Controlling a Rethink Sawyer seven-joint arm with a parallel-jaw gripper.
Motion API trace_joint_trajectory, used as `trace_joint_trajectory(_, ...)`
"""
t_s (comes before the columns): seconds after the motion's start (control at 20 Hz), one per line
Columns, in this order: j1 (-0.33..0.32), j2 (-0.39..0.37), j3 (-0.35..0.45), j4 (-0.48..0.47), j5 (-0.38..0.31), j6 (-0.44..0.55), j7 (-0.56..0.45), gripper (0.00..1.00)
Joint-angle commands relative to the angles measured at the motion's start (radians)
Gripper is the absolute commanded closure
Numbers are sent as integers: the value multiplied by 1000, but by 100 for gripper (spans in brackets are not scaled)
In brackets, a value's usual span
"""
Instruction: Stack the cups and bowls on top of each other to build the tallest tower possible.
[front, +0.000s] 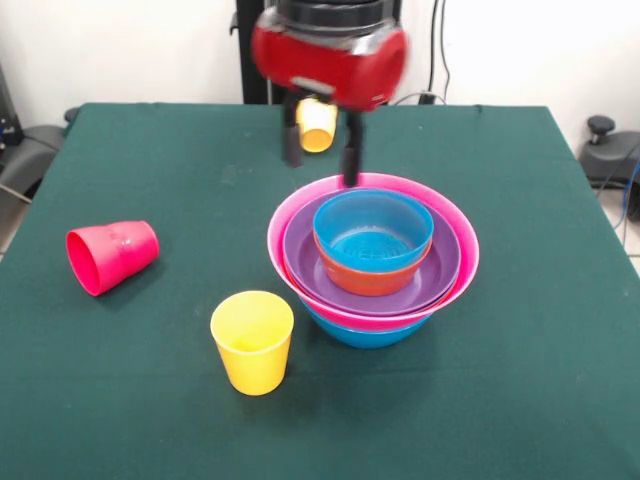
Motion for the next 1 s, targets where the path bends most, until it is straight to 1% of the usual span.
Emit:
trace_joint_trajectory(0.05, -50, 135, 133, -91, -95, 69, -278, 0)
trace_joint_trajectory(0.3, -66, 168, 159, -118, -115, 56, -281, 0)
trace_joint_trajectory(0.6, -75, 177, 184, -127, -131, 51, -273, 0)
trace_joint_trajectory(1.0, -80, 192, 200, -170, -141, 87, -283, 0)
